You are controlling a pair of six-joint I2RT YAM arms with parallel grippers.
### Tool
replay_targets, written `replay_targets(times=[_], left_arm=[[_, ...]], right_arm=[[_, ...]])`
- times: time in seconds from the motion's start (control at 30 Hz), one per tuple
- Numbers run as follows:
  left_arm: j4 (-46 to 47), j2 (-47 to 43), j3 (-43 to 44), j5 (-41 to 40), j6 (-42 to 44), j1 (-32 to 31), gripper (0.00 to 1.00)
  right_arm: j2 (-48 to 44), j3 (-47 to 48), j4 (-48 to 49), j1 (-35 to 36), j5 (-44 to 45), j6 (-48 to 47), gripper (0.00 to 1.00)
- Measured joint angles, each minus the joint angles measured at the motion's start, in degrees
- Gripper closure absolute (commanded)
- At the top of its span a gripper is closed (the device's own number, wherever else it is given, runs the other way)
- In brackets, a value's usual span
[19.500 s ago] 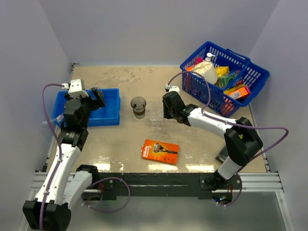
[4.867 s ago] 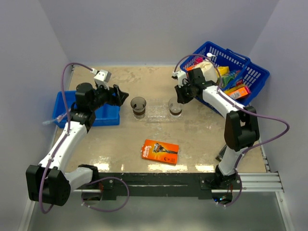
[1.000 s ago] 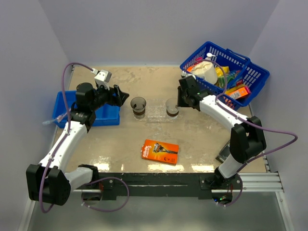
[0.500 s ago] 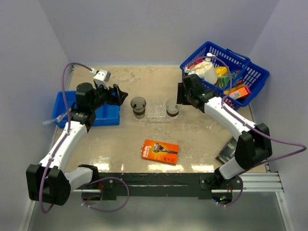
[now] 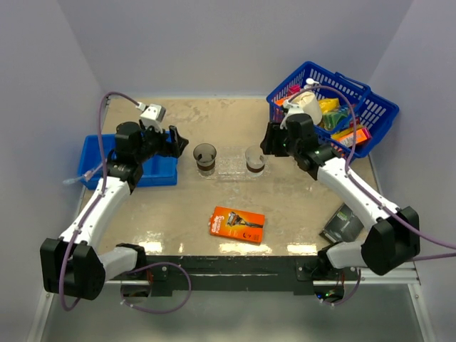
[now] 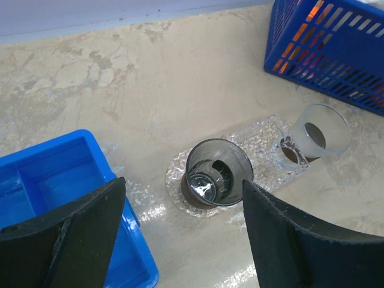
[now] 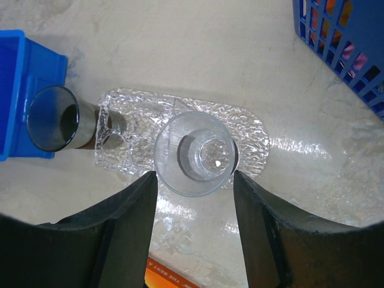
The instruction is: Prepare toiletry sets of a toothbrush and toothpaste on the tray
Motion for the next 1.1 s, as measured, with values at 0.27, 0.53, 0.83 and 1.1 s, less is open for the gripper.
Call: replay_targets(times=[0.27,0.53,0.83,1.1], left_arm=[[-2.34,0.61,0.07,-3.39,2.56,0.13,0.18],[-5.27,0.61,0.74,-12.68,4.44,1.95,0.22],[-7.48,5.51,3.32,-20.55,5.14,14.75,0.48],[-10.23,14.99,6.29,-24.04,5.70,22.88,0.58]], right_arm=[[-6.80,-1.81,1.16,-2.43,-2.67,-1.42,0.42],[-13.79,-2.01,-0.07,-2.43,-2.08,-5.11,0.39],[-17.40,-2.16,-1.09,-2.43,-2.10,-8.31,0.38],[-17.31,-2.16,-1.57,-2.43,-2.67,-11.06,0.37]])
